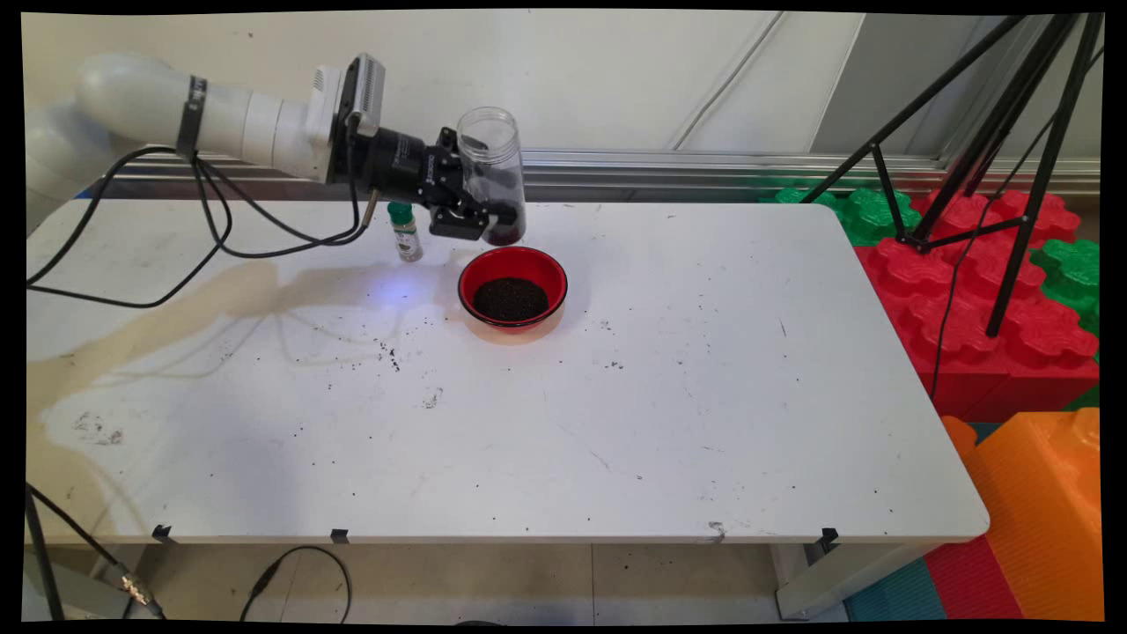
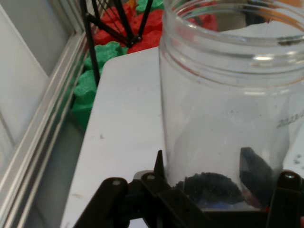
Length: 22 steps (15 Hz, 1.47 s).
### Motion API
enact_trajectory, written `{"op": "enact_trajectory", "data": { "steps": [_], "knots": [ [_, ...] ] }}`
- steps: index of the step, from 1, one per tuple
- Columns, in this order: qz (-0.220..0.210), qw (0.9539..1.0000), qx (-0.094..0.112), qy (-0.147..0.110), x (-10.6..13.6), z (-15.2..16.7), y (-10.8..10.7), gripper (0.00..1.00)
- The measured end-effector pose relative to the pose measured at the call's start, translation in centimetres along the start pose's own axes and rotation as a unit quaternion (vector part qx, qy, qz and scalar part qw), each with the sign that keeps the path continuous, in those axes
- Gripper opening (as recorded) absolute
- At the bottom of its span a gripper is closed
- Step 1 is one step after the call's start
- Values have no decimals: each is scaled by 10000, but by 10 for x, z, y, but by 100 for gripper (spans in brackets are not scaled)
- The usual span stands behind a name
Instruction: Pour the black seasoning powder in the red bowl
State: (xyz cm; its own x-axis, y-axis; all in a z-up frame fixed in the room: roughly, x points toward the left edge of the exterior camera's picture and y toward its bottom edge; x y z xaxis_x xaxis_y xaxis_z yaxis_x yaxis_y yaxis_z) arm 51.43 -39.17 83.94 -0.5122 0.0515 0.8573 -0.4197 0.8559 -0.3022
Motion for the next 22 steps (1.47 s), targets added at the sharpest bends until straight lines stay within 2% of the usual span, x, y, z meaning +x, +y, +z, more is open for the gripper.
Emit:
{"op": "enact_trajectory", "data": {
  "steps": [8, 14, 16, 18, 20, 22],
  "knots": [
    [614, 9978, 204, -142, 0, 8, -26, 0],
    [1310, 9902, 355, -333, -3, 13, -40, 0],
    [1541, 9865, 375, -405, -4, 15, -43, 0],
    [1847, 9808, 396, -490, -6, 18, -47, 0],
    [2173, 9736, 404, -563, -7, 20, -50, 0],
    [2545, 9641, 414, -639, -8, 22, -53, 0]
  ]
}}
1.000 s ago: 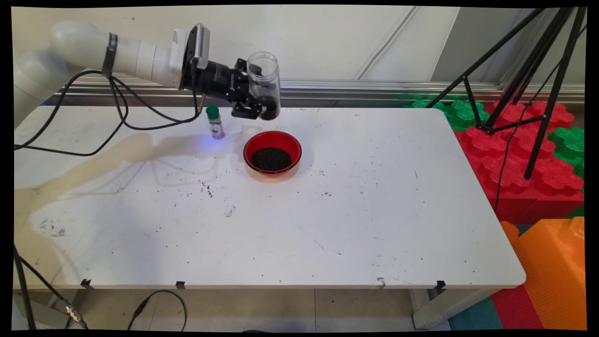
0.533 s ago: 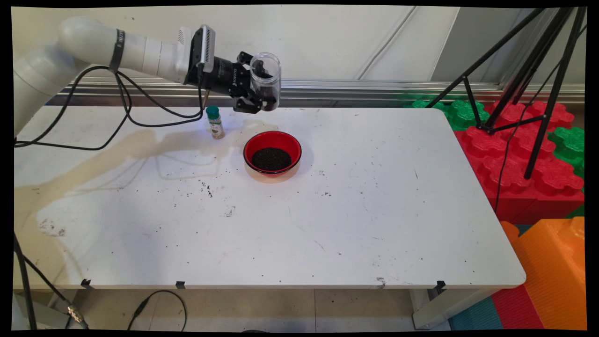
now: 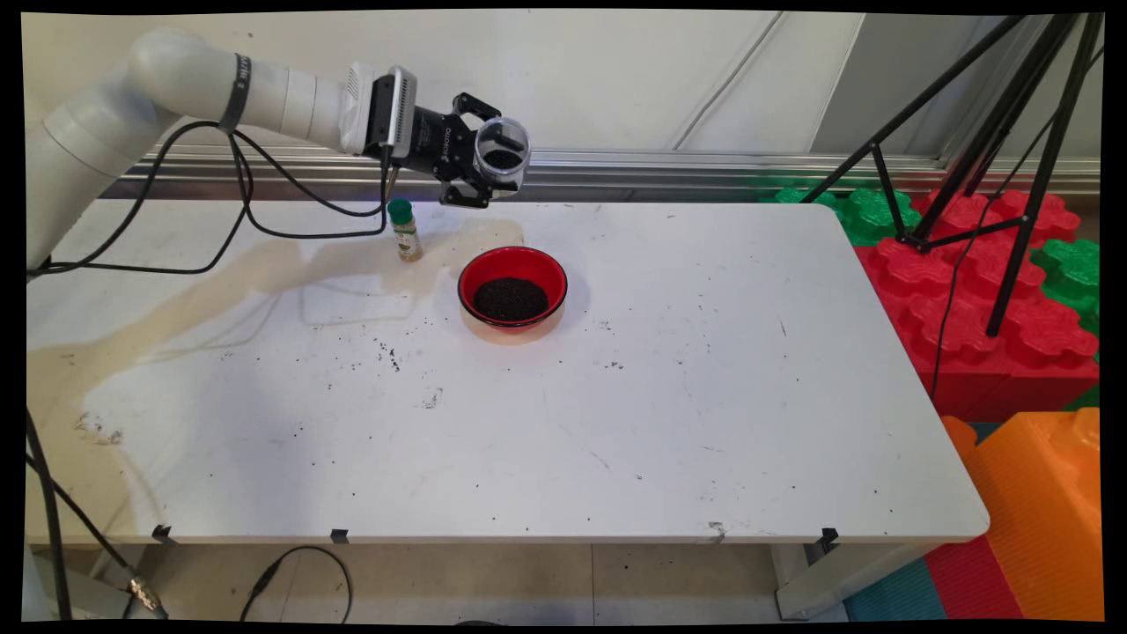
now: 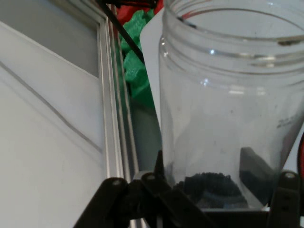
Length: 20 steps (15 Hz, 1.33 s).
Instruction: Pour the black seasoning powder in the red bowl
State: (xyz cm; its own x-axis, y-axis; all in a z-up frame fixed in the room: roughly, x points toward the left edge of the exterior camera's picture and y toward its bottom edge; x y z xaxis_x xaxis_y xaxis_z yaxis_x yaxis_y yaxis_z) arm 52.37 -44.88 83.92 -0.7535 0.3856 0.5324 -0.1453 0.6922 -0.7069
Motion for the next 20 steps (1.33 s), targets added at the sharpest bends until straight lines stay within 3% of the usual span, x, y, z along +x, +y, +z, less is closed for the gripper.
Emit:
{"op": "enact_trajectory", "data": {
  "steps": [4, 9, 15, 20],
  "knots": [
    [530, 9985, 22, -106, -2, 3, -2, 0],
    [1256, 9918, 63, -228, -4, 7, -5, 0],
    [2298, 9724, 138, -391, -4, 12, -7, 0],
    [3048, 9510, 177, -488, -1, 17, -6, 0]
  ]
}}
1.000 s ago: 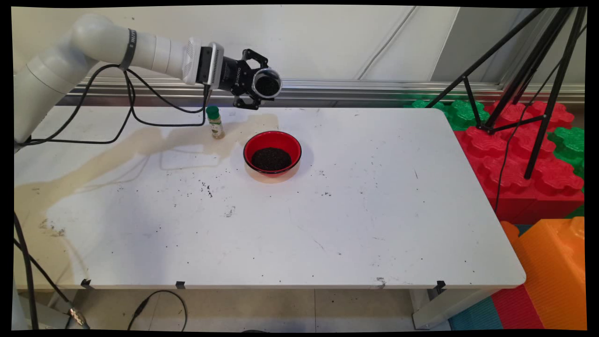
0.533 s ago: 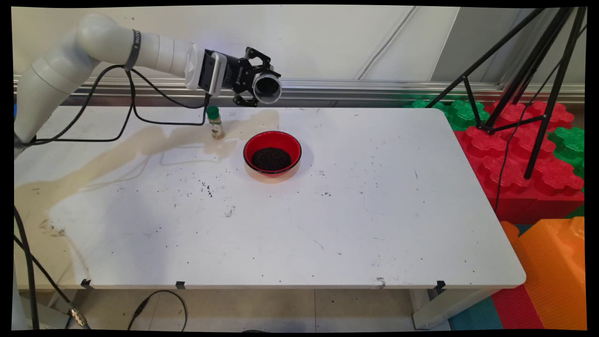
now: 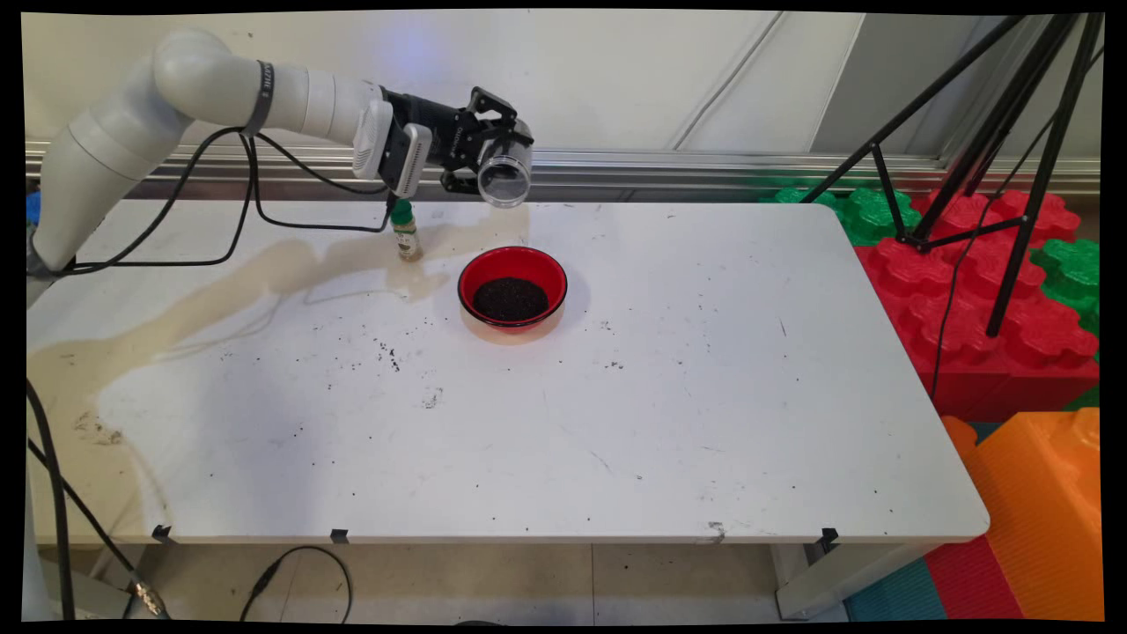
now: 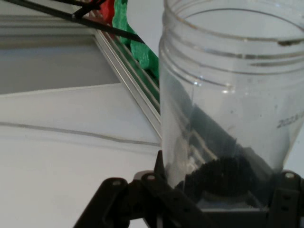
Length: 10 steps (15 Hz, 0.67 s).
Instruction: Pour the black seasoning powder in the red bowl
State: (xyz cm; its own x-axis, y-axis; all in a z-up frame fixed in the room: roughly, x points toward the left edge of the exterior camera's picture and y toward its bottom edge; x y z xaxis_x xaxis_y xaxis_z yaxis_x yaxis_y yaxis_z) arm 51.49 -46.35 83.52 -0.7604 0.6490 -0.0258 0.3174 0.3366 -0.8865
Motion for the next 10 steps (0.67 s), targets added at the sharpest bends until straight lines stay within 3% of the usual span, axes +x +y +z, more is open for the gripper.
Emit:
{"op": "enact_trajectory", "data": {
  "steps": [5, 10],
  "knots": [
    [614, 9981, 39, -72, 3, 3, 0, 0],
    [1213, 9925, 70, -131, 6, 6, 0, 0]
  ]
}}
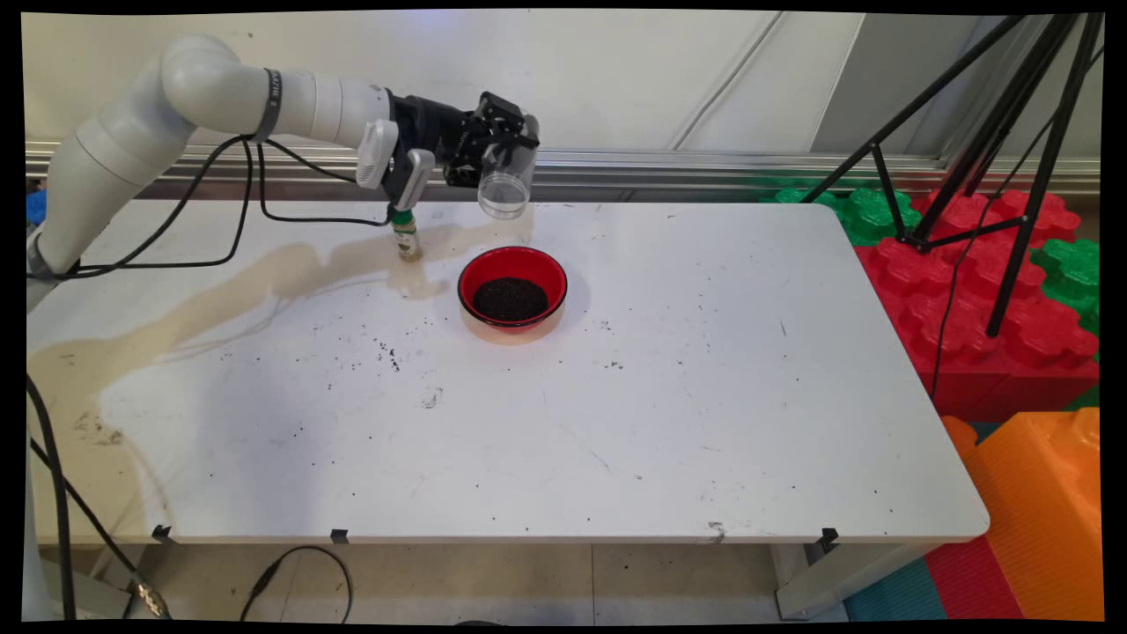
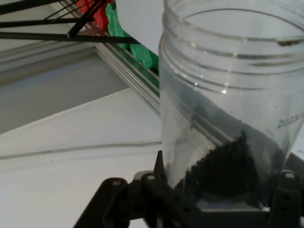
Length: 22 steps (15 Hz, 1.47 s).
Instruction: Pour the black seasoning powder in the red bowl
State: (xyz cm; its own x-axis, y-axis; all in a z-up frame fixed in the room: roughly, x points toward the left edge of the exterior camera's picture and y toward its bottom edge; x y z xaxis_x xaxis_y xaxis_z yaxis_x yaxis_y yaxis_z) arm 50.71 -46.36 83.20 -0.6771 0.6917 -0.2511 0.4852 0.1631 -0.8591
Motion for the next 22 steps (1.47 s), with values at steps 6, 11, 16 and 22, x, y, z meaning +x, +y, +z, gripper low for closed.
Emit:
{"op": "enact_trajectory", "data": {
  "steps": [6, 11, 16, 22],
  "knots": [
    [533, 9986, 23, -58, 3, 3, 0, 0],
    [846, 9964, 40, -81, 5, 4, 0, 0],
    [1151, 9933, 61, -86, 9, 6, 0, 0],
    [1490, 9888, 93, -83, 12, 6, 0, 0]
  ]
}}
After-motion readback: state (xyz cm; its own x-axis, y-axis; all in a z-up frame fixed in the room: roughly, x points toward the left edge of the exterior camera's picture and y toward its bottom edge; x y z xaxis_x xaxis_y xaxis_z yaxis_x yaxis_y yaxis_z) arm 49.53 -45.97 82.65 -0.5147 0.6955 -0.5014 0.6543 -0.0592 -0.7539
